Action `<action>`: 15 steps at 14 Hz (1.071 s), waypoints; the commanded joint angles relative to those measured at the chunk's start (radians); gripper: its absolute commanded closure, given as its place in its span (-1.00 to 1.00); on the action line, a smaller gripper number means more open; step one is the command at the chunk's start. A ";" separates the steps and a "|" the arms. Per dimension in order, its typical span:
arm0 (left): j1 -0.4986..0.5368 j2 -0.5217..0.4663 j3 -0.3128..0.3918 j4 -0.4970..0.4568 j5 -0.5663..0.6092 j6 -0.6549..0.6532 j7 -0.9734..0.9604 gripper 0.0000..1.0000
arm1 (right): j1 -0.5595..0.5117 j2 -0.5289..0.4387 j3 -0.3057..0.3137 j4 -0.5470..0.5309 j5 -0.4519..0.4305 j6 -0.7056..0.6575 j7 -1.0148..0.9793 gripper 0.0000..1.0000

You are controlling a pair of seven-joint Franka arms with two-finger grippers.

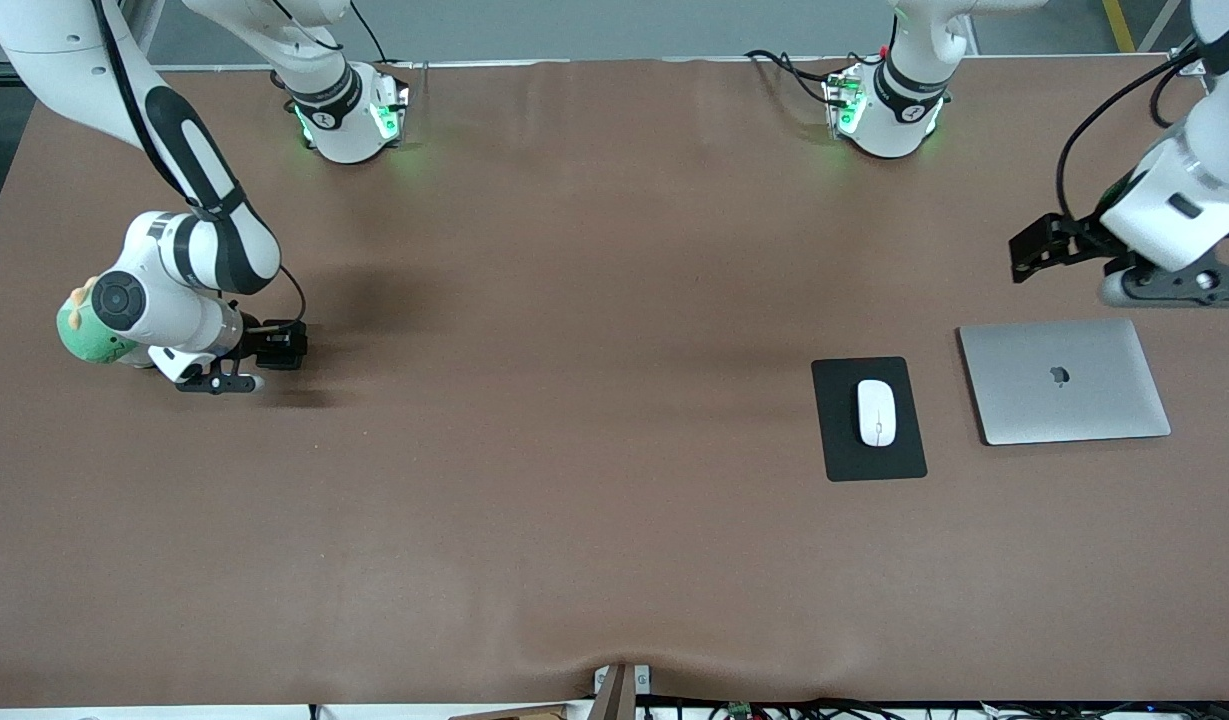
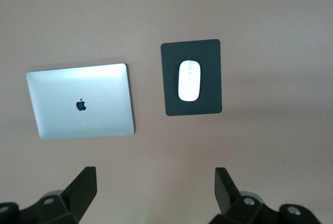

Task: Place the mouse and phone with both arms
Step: 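Release the mouse and raise the left gripper away from the pad, then lower the black phone beside the plush toy with the right gripper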

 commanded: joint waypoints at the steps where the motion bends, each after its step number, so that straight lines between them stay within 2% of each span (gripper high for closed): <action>1: -0.020 -0.029 0.048 0.004 -0.021 -0.050 0.089 -1.00 | -0.021 -0.036 0.016 -0.051 -0.020 0.030 -0.007 1.00; 6: -0.027 -0.050 0.089 0.004 -0.049 -0.094 0.122 -1.00 | -0.056 -0.021 0.016 -0.062 -0.020 0.059 -0.055 1.00; 7: -0.027 -0.050 0.095 0.001 -0.069 -0.094 0.108 -1.00 | -0.058 -0.021 0.016 -0.061 -0.020 0.058 -0.055 0.77; 8: -0.033 -0.050 0.108 0.001 -0.073 -0.093 0.105 -1.00 | -0.058 -0.018 0.017 -0.059 -0.020 0.058 -0.053 0.04; 9: -0.038 -0.050 0.117 -0.001 -0.073 -0.088 0.103 -1.00 | -0.056 -0.016 0.017 -0.058 -0.020 0.056 -0.053 -0.84; 10: -0.038 -0.049 0.126 -0.001 -0.073 -0.081 0.103 -1.00 | -0.058 -0.012 0.017 -0.053 -0.020 0.051 -0.052 -1.00; 13: -0.040 -0.047 0.140 -0.008 -0.073 -0.067 0.085 -1.00 | -0.053 -0.022 0.019 -0.044 -0.020 0.044 -0.052 -1.00; 15: -0.041 -0.044 0.138 -0.008 -0.071 -0.056 0.060 -1.00 | -0.050 -0.027 0.019 0.003 -0.020 0.007 -0.053 -1.00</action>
